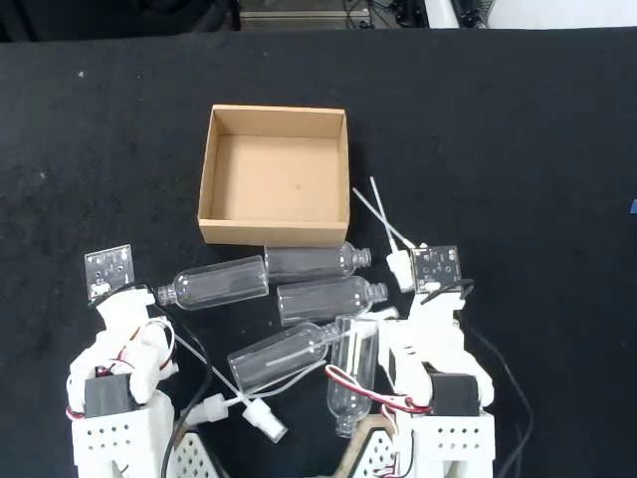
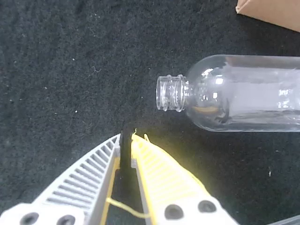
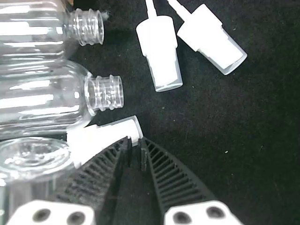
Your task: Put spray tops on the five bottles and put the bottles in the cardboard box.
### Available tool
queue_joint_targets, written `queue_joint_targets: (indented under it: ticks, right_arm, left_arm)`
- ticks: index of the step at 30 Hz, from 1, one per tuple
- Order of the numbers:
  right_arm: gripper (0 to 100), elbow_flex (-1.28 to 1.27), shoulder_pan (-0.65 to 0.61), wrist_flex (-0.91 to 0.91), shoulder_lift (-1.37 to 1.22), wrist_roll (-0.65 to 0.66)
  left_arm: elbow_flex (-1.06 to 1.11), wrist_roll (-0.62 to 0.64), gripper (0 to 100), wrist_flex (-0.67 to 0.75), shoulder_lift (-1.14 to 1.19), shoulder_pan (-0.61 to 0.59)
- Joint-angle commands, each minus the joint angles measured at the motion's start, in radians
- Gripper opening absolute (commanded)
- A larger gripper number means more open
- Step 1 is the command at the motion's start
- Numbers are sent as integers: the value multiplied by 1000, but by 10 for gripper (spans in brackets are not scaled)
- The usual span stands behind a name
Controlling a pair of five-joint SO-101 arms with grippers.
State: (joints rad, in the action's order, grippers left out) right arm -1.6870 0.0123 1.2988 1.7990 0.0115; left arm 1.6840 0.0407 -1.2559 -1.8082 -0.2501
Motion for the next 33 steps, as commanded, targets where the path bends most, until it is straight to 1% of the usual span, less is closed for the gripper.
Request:
queue_joint_targets:
  ticks: [1, 3, 7, 9, 13, 15, 18, 20, 24, 26, 27, 28, 30, 33]
  right_arm:
    - [12, 2, -11, -3, 94, 2]
    - [12, 25, -9, -61, 94, 3]
    - [12, 150, -8, -210, 94, 15]
    - [12, 222, -8, -272, 94, 94]
    - [12, 355, -8, -315, 94, 330]
    - [12, 430, -9, -325, 87, 400]
    - [13, 581, -8, -288, 82, 443]
    - [31, 697, -8, -236, 42, 454]
    - [126, 923, -9, -124, -173, 451]
    - [147, 1009, -12, -63, -297, 450]
    - [149, 1044, -15, -31, -354, 450]
    - [149, 1067, -15, -6, -397, 450]
    - [149, 1078, -15, 14, -452, 450]
    - [149, 1004, -15, 9, -479, 453]
  left_arm:
    - [15, 6, 30, -20, -14, 7]
    - [15, 6, 30, -20, -14, 10]
    - [15, 6, 30, -20, -14, 10]
    - [15, 6, 30, -20, -14, 10]
    - [15, 6, 30, -20, -14, 10]
    - [15, 6, 30, -20, -14, 10]
    - [15, 6, 30, -20, -14, 10]
    - [15, 6, 30, -20, -14, 10]
    - [15, 2, 30, -11, -14, 12]
    - [15, -2, 30, 8, -15, 12]
    - [15, -11, 30, 43, -15, 12]
    - [13, -43, 30, 87, -15, -1]
    - [5, -152, 30, 176, -14, -42]
    - [-12, -316, 30, 311, -15, -137]
